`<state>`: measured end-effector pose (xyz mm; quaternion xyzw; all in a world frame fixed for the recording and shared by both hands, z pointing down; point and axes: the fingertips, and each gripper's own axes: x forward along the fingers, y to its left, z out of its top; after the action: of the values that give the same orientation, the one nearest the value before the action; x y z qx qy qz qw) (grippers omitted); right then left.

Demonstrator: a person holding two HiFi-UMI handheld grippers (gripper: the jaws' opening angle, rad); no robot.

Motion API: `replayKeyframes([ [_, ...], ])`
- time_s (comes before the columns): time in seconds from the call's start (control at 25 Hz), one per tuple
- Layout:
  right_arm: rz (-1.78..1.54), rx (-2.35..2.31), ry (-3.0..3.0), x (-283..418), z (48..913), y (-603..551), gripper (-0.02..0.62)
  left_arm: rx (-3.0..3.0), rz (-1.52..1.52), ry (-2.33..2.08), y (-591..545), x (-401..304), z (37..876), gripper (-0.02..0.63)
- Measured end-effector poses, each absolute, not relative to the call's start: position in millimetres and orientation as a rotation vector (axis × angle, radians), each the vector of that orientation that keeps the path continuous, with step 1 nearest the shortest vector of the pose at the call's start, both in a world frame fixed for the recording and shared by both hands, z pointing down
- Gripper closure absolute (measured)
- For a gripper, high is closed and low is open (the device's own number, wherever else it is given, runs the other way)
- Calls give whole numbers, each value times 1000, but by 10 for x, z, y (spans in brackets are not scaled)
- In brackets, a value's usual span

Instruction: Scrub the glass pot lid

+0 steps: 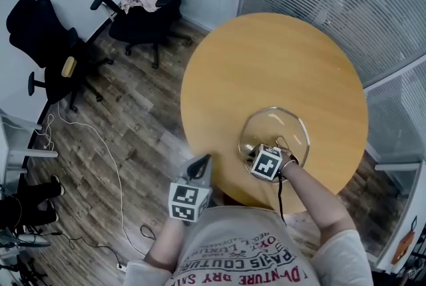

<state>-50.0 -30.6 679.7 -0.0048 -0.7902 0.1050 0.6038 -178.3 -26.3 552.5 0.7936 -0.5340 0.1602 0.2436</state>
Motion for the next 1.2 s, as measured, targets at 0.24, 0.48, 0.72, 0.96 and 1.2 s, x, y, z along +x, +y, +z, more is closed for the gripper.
replayKeyframes([
  [0.24,226,-51,-1846,-386,6762,-97,529,2182,427,-1483,-222,-1685,5457,598],
  [0.48,154,-161,-1831,-176,6790,155,528,2174,430,-1491,-174,-1489,5495,598],
  [0.72,153,-264,-1791,40,6835,390,528,2169,440,-1513,-71,-1357,5488,598],
  [0.96,343,-215,-1843,108,6858,449,528,2167,466,-1501,-49,-1364,5553,598],
  [1.2,427,8,-1912,135,6721,293,529,2269,487,-1427,-179,-1249,5466,598],
])
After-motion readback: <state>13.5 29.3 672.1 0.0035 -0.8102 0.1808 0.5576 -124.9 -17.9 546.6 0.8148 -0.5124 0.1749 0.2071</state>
